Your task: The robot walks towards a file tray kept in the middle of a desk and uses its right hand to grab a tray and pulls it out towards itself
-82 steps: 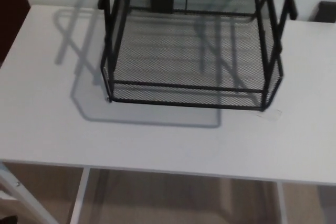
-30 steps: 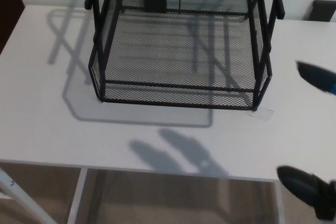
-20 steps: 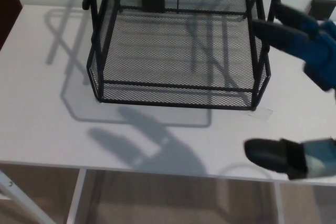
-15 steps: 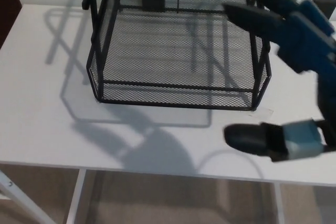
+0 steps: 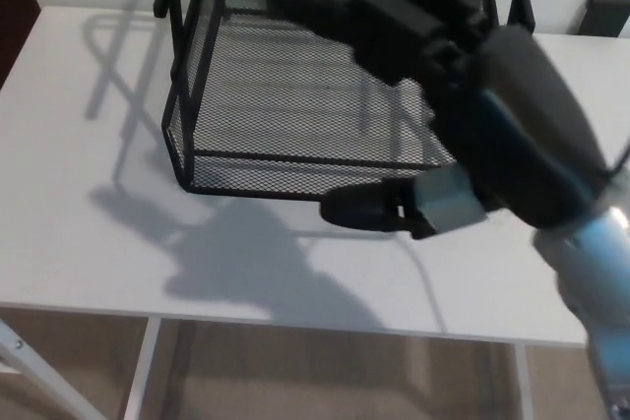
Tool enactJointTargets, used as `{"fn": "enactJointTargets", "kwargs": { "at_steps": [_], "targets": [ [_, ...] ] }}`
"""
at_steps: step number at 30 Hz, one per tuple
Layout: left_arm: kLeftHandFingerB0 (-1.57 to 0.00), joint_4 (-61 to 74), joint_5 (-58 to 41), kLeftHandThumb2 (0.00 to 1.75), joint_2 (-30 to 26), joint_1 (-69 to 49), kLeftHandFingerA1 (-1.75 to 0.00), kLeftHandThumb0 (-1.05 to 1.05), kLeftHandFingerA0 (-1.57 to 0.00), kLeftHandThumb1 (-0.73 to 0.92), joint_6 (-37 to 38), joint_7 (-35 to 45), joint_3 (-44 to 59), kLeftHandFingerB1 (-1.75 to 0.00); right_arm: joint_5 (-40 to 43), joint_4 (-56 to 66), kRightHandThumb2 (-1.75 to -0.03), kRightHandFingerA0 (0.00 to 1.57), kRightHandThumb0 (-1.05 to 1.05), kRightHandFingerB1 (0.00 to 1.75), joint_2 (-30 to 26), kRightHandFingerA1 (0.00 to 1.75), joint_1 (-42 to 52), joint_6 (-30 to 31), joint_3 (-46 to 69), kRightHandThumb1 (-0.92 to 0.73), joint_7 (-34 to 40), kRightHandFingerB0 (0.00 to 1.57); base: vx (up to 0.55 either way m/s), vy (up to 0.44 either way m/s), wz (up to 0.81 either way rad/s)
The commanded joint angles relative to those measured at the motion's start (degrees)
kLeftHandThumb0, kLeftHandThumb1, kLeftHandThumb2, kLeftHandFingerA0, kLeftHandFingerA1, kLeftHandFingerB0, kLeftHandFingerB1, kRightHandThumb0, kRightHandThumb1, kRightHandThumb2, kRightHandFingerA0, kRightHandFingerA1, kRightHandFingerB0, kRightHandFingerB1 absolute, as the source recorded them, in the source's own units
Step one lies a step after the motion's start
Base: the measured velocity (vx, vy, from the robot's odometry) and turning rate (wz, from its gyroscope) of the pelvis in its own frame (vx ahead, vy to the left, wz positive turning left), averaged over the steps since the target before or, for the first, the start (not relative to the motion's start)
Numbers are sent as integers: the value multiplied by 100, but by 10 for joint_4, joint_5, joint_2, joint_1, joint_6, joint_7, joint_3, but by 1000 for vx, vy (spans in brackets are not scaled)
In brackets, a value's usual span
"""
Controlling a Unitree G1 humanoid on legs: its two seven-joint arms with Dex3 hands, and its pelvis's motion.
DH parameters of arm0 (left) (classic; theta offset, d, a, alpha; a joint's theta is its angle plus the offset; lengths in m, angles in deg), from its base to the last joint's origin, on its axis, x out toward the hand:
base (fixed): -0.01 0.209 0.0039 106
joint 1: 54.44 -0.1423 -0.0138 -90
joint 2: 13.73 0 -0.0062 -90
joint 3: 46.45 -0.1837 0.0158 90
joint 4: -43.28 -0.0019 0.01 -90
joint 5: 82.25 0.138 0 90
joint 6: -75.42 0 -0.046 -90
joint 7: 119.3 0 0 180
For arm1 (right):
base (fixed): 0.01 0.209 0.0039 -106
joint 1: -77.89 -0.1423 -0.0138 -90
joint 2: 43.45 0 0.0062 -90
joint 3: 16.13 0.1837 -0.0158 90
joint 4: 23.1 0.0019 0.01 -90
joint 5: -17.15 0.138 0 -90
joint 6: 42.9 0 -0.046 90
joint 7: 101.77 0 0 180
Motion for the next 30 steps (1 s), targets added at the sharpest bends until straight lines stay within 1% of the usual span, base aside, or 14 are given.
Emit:
{"fn": "enactJointTargets", "kwargs": {
  "at_steps": [1,6,7,10,13,14,19,20,21,23,25,26,29,30],
  "targets": [
    [-37,40,40,63,-30,-14,-46,-33,-49,44,1,-7,-21,-41,-322,-254,-67,10,-60,35,-12,37,-120,174,-146,-36,-51,21,0,0,0],
    [-38,36,42,63,-32,-5,-47,-34,-51,44,1,-8,-25,-41,-319,-290,-67,9,-61,35,-10,36,-136,195,-161,-37,-42,19,0,0,0],
    [-39,35,45,63,-32,-8,-46,-32,-51,44,5,-9,-27,-41,-323,-291,-76,2,-29,45,-10,51,-133,201,-166,-11,-42,1,0,0,0],
    [-40,44,46,63,-34,4,-47,-32,-53,44,4,-10,-30,-42,-310,-316,-76,2,-29,45,-6,51,-149,216,-165,-11,-32,0,0,0,0],
    [-37,42,47,63,-36,9,-47,-35,-50,44,5,-7,-33,-41,-307,-314,-77,2,-29,46,-6,51,-149,232,-167,-14,-42,0,0,0,0],
    [-38,41,60,64,-39,8,-46,-36,-51,44,10,-15,-39,-42,-308,-317,-69,7,-56,34,-3,27,-146,241,-170,-38,-44,12,0,0,0],
    [-43,37,55,62,-39,9,-47,-30,-54,44,16,-12,-37,-42,-316,-323,-69,9,-59,34,5,32,-135,264,-186,-39,-40,12,0,0,0],
    [-43,35,60,63,-41,2,-47,-32,-55,45,22,-12,-40,-43,-317,-321,-55,10,-58,28,7,28,-127,268,-190,-40,-40,17,0,0,0],
    [-42,34,62,64,-44,-1,-47,-33,-55,45,24,-10,-41,-43,-317,-322,-77,2,-29,46,8,51,-125,271,-193,-14,-39,0,0,0,0],
    [-42,34,61,63,-42,-1,-47,-33,-55,45,23,-10,-42,-42,-319,-321,-77,2,-29,46,8,51,-122,275,-196,-14,-39,0,0,0,0],
    [-42,35,64,64,-43,0,-47,-34,-56,44,21,-11,-45,-43,-316,-324,-77,2,-29,46,8,51,-122,279,-197,-14,-40,0,0,0,0],
    [-42,35,64,64,-43,-1,-47,-34,-56,44,17,-9,-45,-43,-314,-321,-54,9,-57,27,8,27,-119,283,-197,-41,-47,16,0,0,0],
    [-43,32,68,64,-45,0,-48,-36,-56,43,21,-10,-50,-44,-319,-320,-70,7,-58,32,8,26,-113,289,-200,-38,-46,12,0,0,0],
    [-42,32,65,65,-45,-4,-48,-35,-57,42,20,-7,-49,-43,-321,-316,-55,8,-59,27,9,26,-104,291,-203,-41,-43,15,0,0,0]
  ]
}}
